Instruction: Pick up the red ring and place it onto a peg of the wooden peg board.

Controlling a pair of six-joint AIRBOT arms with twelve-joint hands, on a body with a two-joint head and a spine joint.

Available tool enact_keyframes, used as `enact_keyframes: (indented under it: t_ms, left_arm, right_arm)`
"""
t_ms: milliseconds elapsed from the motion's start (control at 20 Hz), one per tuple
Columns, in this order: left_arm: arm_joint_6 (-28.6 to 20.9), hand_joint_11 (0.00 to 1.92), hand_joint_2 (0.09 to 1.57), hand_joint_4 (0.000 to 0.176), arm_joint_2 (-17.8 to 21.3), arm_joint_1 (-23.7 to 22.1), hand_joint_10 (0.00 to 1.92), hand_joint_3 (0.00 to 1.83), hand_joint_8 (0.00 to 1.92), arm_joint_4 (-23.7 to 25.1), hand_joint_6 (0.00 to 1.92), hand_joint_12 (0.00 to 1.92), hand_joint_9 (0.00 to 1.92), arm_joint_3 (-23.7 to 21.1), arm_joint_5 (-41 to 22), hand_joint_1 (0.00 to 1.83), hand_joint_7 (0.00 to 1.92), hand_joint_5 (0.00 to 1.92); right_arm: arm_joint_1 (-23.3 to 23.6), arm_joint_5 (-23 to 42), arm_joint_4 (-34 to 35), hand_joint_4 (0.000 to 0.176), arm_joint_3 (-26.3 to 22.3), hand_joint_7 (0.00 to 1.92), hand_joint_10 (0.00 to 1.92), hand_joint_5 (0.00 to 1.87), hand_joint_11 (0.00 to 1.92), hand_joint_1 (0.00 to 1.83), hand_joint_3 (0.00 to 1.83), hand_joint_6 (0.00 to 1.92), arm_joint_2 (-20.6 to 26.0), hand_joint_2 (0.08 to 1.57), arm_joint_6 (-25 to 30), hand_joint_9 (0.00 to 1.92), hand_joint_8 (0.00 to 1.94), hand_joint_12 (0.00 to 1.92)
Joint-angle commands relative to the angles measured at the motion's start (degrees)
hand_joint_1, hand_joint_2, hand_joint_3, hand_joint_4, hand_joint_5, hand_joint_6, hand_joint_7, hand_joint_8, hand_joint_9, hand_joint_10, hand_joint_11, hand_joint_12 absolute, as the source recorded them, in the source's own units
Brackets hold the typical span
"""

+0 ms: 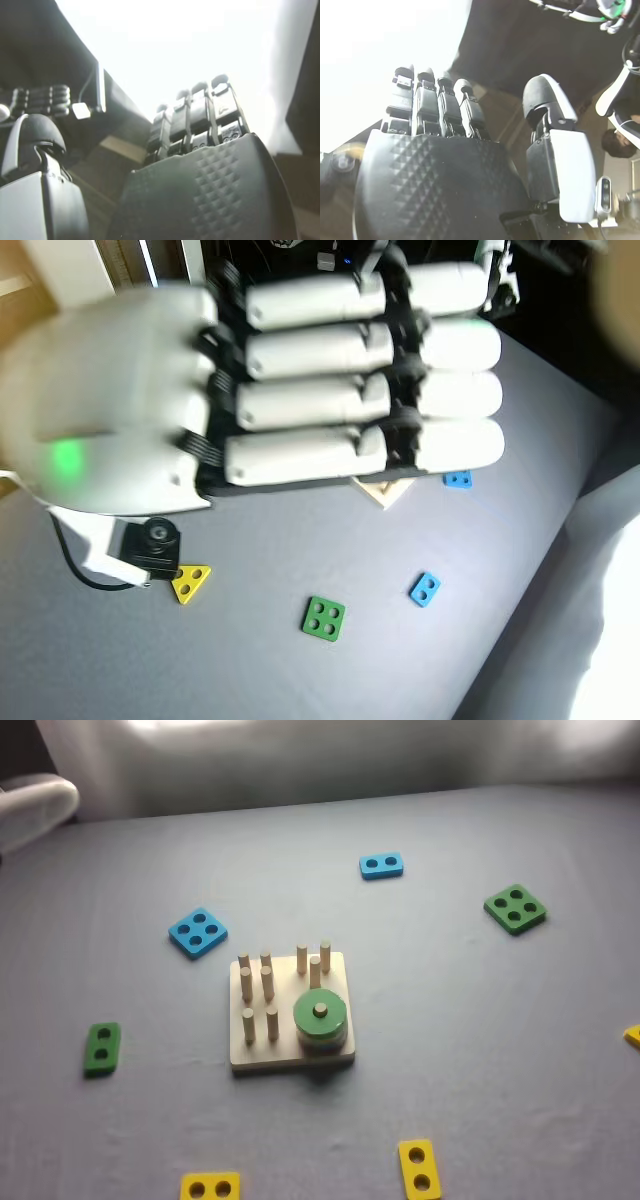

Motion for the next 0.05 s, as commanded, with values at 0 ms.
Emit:
enact_keyframes:
  t_ms: [0]
  left_arm:
    - [-0.3, 0.00, 1.14, 0.100, 0.7, -0.1, 0.01, 0.02, 0.00, -0.1, 0.01, 0.00, 0.07, -0.3, -9.1, 0.47, 0.12, 0.12]
  right_arm:
    - [0.2, 9.6, 2.6, 0.132, -0.4, 0.01, 0.00, 0.01, 0.00, 0.33, 0.08, 0.00, 0.8, 1.17, -0.7, 0.04, 0.00, 0.06]
